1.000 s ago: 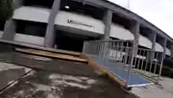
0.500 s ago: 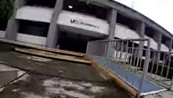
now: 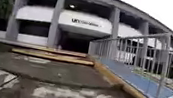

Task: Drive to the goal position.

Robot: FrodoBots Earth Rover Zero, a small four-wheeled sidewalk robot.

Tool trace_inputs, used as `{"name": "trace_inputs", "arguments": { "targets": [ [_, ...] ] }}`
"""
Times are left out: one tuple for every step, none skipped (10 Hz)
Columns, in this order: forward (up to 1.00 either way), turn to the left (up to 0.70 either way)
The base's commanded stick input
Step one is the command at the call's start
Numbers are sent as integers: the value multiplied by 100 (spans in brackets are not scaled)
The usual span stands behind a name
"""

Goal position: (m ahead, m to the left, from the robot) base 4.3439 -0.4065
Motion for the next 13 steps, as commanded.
{"name": "trace_inputs", "arguments": {
  "targets": [
    [70,0],
    [70,0],
    [70,0],
    [70,0],
    [70,0],
    [70,0],
    [70,0],
    [70,0],
    [70,0],
    [70,0],
    [70,0],
    [70,0],
    [70,0]
  ]
}}
